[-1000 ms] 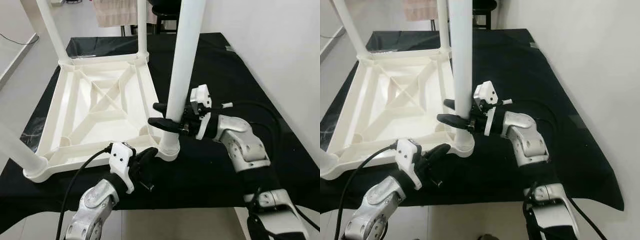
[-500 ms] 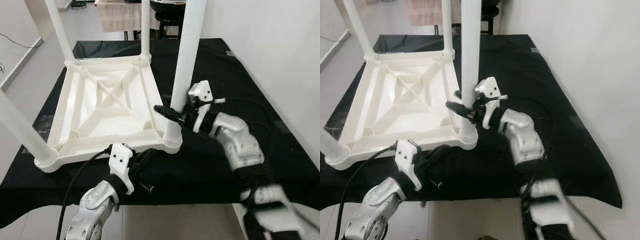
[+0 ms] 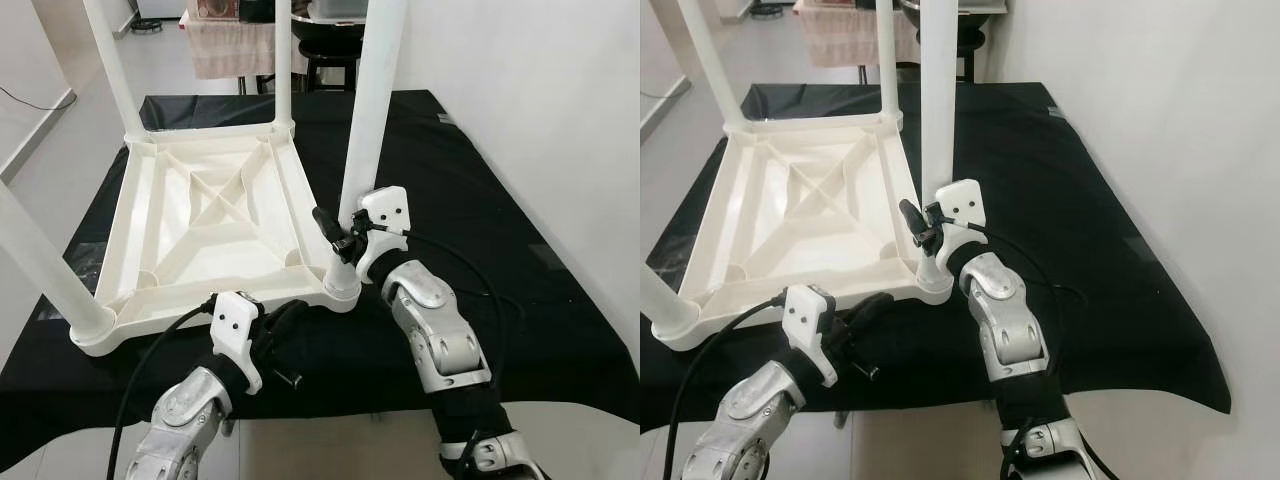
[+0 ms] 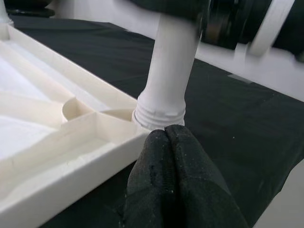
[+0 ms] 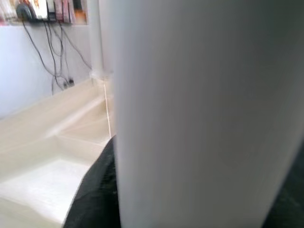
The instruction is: Building children table
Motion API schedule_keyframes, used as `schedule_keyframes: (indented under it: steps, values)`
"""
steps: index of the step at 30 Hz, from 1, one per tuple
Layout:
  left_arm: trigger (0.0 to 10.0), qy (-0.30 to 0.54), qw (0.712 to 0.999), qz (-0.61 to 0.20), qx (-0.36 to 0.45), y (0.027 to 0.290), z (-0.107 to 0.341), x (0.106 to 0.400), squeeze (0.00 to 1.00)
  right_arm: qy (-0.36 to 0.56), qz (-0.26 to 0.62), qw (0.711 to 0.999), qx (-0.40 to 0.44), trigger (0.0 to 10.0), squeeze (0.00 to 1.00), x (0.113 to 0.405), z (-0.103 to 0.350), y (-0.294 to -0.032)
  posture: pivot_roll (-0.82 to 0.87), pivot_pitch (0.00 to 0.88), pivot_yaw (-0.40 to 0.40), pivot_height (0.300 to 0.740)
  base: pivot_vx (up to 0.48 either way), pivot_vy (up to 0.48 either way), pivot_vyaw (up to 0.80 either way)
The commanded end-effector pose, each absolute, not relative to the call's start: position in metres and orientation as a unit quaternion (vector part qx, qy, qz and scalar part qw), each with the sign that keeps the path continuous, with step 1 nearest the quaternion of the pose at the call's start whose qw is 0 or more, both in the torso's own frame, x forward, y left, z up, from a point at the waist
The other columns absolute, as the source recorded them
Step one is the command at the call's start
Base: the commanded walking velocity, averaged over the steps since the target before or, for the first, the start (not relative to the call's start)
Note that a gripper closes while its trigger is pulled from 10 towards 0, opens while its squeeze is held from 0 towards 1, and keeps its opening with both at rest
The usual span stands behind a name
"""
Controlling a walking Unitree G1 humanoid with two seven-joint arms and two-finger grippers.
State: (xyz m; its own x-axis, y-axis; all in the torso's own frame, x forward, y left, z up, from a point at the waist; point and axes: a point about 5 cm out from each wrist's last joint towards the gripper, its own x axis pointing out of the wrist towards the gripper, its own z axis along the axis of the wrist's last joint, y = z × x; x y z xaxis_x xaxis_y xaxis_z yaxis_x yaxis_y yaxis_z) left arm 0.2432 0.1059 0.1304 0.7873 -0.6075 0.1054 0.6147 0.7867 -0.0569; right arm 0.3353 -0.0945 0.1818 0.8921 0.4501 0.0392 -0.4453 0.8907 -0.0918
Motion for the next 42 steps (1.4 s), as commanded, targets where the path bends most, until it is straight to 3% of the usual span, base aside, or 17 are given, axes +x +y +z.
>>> schedule_keyframes:
  steps: [1, 4, 5, 6, 10, 13, 19, 20, 32, 36, 38, 39, 40, 41, 42]
  values:
    - [10.0, -0.039, 0.942, -0.330, -0.045, 0.106, 0.131, 0.242, 0.00, 0.030, 0.247, 0.968, -0.036, 10.0, 1.00, 0.331, 0.156, -0.098, 0.00, 0.141, -0.027, 0.740, 0.000, 0.000, 0.00]
    - [10.0, -0.038, 0.941, -0.332, -0.046, 0.105, 0.130, 0.243, 0.00, 0.003, 0.288, 0.957, -0.028, 10.0, 1.00, 0.341, 0.171, -0.107, 0.00, 0.137, -0.024, 0.740, 0.000, 0.000, 0.00]
    - [10.0, -0.038, 0.941, -0.332, -0.047, 0.105, 0.130, 0.243, 0.00, -0.005, 0.304, 0.952, -0.026, 10.0, 0.66, 0.345, 0.176, -0.112, 0.00, 0.137, -0.024, 0.740, 0.000, 0.000, 0.00]
    - [10.0, -0.038, 0.941, -0.332, -0.047, 0.105, 0.130, 0.243, 0.00, -0.011, 0.319, 0.948, -0.019, 10.0, 0.00, 0.348, 0.181, -0.116, 0.00, 0.134, -0.025, 0.740, 0.000, 0.000, 0.00]
    - [10.0, -0.038, 0.941, -0.332, -0.047, 0.104, 0.130, 0.243, 0.00, -0.017, 0.345, 0.938, -0.009, 10.0, 0.00, 0.352, 0.187, -0.124, 0.01, 0.133, -0.029, 0.740, 0.000, 0.000, 0.00]
    - [10.0, -0.039, 0.942, -0.330, -0.047, 0.104, 0.130, 0.243, 0.00, -0.028, 0.431, 0.901, -0.046, 10.0, 0.00, 0.353, 0.196, -0.132, 0.01, 0.131, -0.032, 0.740, 0.000, 0.000, 0.00]
    - [10.0, -0.039, 0.942, -0.331, -0.047, 0.103, 0.130, 0.243, 0.00, -0.030, 0.461, 0.886, -0.038, 10.0, 0.00, 0.360, 0.204, -0.138, 0.01, 0.128, -0.034, 0.740, 0.000, 0.000, 0.00]
    - [10.0, -0.039, 0.942, -0.331, -0.047, 0.103, 0.130, 0.243, 0.00, -0.035, 0.463, 0.885, -0.032, 0.0, 0.00, 0.363, 0.208, -0.139, 0.01, 0.128, -0.035, 0.740, 0.000, 0.000, 0.00]
    - [10.0, -0.039, 0.941, -0.333, -0.050, 0.102, 0.131, 0.240, 0.00, -0.034, 0.503, 0.863, -0.026, 0.0, 0.00, 0.361, 0.203, -0.145, 0.01, 0.138, -0.036, 0.740, 0.000, 0.000, 0.00]
    - [10.0, -0.039, 0.941, -0.333, -0.052, 0.102, 0.131, 0.239, 0.00, -0.019, 0.445, 0.895, -0.017, 0.0, 0.00, 0.354, 0.187, -0.146, 0.00, 0.144, -0.039, 0.740, 0.000, 0.000, 0.00]
    - [10.0, -0.038, 0.940, -0.335, -0.052, 0.103, 0.131, 0.238, 0.00, 0.004, 0.313, 0.949, -0.035, 0.0, 0.00, 0.352, 0.167, -0.140, 0.00, 0.146, -0.040, 0.740, 0.000, 0.000, 0.00]
    - [10.0, -0.038, 0.940, -0.335, -0.051, 0.104, 0.131, 0.238, 0.00, 0.016, 0.146, 0.988, -0.035, 0.0, 0.00, 0.347, 0.152, -0.145, 0.00, 0.148, -0.036, 0.740, 0.000, 0.000, 0.00]
    - [10.0, -0.038, 0.940, -0.335, -0.051, 0.105, 0.131, 0.238, 0.00, 0.026, 0.024, 0.999, -0.036, 0.0, 0.00, 0.340, 0.143, -0.153, -0.01, 0.149, -0.036, 0.740, 0.000, 0.000, 0.00]
    - [10.0, -0.038, 0.940, -0.335, -0.051, 0.105, 0.131, 0.239, 0.00, 0.043, 0.053, 0.996, -0.051, 0.0, 0.00, 0.325, 0.131, -0.135, -0.01, 0.148, -0.036, 0.740, 0.000, 0.000, 0.00]
    - [10.0, -0.038, 0.940, -0.335, -0.051, 0.105, 0.131, 0.239, 0.00, 0.043, 0.053, 0.996, -0.051, 0.0, 0.00, 0.325, 0.131, -0.135, -0.01, 0.148, -0.036, 0.740, 0.000, 0.000, 0.00]
